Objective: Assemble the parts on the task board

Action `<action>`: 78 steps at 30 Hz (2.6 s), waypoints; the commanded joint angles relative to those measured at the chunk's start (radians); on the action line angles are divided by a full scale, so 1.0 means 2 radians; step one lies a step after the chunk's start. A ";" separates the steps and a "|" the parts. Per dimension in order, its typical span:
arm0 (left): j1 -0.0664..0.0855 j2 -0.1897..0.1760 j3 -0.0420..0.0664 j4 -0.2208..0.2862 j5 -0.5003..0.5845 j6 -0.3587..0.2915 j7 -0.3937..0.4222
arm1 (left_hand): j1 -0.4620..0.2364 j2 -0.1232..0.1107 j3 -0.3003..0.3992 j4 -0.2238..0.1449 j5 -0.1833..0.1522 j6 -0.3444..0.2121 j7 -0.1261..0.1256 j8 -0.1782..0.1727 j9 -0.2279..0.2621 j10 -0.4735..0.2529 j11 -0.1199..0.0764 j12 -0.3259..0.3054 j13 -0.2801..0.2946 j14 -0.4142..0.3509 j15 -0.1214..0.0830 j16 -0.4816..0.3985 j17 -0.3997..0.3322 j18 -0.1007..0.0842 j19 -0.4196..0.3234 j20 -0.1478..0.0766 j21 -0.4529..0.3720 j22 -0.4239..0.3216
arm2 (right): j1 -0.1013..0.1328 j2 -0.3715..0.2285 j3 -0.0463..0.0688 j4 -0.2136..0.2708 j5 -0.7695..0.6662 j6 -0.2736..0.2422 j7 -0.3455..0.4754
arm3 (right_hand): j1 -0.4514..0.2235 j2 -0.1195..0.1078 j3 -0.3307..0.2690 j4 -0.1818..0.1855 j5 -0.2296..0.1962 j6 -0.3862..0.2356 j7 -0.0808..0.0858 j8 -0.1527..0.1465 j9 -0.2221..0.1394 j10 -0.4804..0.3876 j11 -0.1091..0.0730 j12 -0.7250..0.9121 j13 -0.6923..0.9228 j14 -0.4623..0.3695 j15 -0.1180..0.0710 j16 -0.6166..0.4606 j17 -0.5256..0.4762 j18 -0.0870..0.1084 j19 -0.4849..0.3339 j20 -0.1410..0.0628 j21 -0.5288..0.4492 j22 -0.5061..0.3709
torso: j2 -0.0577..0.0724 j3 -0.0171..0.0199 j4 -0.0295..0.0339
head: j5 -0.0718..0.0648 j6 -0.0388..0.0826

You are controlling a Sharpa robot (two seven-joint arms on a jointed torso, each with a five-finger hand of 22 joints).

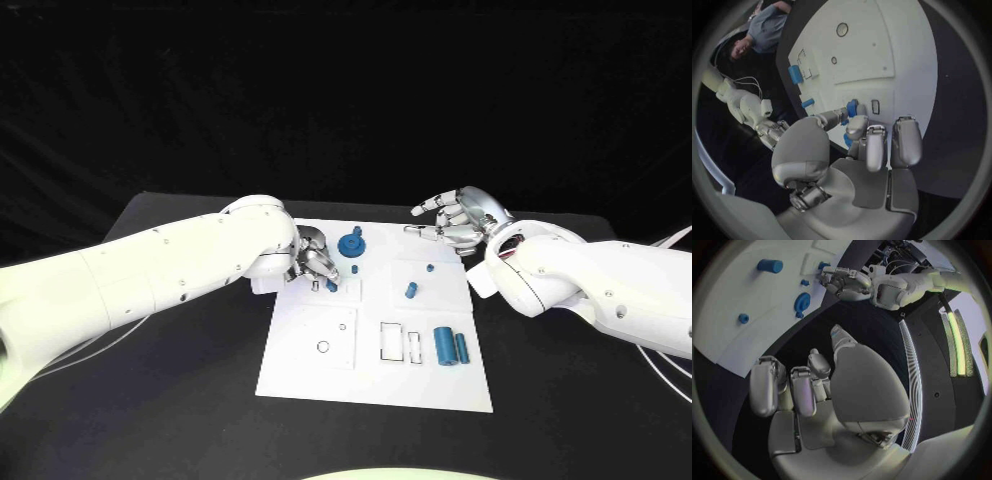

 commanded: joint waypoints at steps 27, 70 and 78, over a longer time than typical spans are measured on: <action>-0.004 -0.005 -0.002 0.011 -0.018 0.001 0.001 | 0.010 0.018 -0.004 -0.005 0.030 0.107 -0.028 0.038 0.028 0.028 -0.007 0.011 0.018 0.054 -0.006 0.009 0.139 -0.012 0.017 -0.002 0.010 0.017 | -0.001 0.000 0.000 -0.001 0.000 0.002 0.002 | -0.010 0.008 0.007 0.001 0.002 -0.001 0.000 0.013 0.005 -0.008 -0.001 0.002 -0.002 0.030 -0.006 -0.005 0.068 0.012 -0.006 -0.001 -0.006 0.055 | 0.000 -0.0001 0.0003 | -0.001 -0.001; -0.006 -0.024 0.006 0.020 0.005 -0.033 0.003 | -0.007 -0.024 -0.203 0.116 -0.027 0.111 -0.030 0.022 0.036 0.027 -0.008 0.002 0.021 0.054 -0.008 0.009 0.139 -0.012 0.017 -0.004 0.007 0.017 | -0.001 -0.001 0.000 -0.001 0.000 0.001 0.004 | -0.013 0.007 0.006 0.001 0.002 -0.003 0.000 0.015 0.005 -0.009 -0.001 0.001 -0.004 0.030 -0.006 -0.006 0.068 0.012 -0.006 -0.001 -0.008 0.054 | -0.001 0.0002 0.0003 | -0.004 0.003; -0.005 -0.039 0.029 0.021 0.024 -0.055 0.006 | 0.020 -0.024 -0.225 0.115 -0.025 0.073 -0.017 0.010 0.038 -0.017 0.002 -0.045 -0.041 0.054 -0.003 0.009 0.139 -0.004 -0.009 0.000 -0.011 -0.023 | -0.001 -0.002 0.000 -0.002 0.000 0.001 0.005 | -0.013 0.007 0.006 0.001 0.002 -0.003 0.000 0.015 0.005 -0.009 -0.001 0.001 -0.004 0.030 -0.006 -0.006 0.068 0.012 -0.006 -0.001 -0.008 0.054 | -0.001 0.0004 0.0002 | -0.003 0.008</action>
